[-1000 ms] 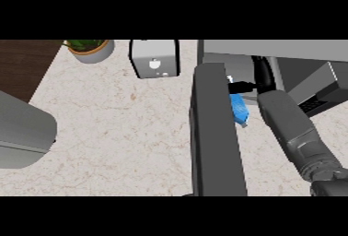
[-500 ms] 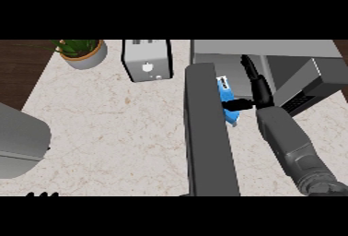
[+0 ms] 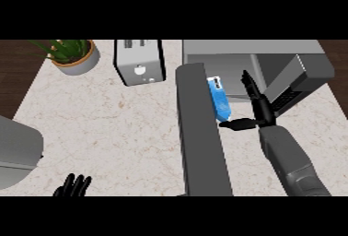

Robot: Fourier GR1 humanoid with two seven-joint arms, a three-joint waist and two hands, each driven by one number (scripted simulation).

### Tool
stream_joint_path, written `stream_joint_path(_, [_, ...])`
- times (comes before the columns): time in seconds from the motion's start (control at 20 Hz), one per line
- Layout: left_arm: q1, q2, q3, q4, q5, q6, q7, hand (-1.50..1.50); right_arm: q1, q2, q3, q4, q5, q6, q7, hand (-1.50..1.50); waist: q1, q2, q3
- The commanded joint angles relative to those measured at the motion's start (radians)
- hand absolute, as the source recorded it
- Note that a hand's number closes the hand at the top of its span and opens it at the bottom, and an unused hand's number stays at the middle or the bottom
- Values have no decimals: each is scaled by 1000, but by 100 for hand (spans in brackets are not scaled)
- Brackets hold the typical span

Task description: Pick up the milk, place it into the microwave and close the microwave

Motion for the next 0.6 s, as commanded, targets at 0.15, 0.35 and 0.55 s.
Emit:
stream_joint_path(0.15, [-125,-16,-58,20,-34,16,180,150,185,16,48,-154,-24,140,-28,-150,-33,-9,-2])
stream_joint_path(0.35, [-242,-42,-94,93,-112,31,244,150,307,11,68,-278,-46,195,-62,-150,-50,-9,-2])
stream_joint_path(0.55, [-342,-72,-102,178,-129,29,277,150,448,22,83,-479,-90,214,1,-150,-33,-5,-2])
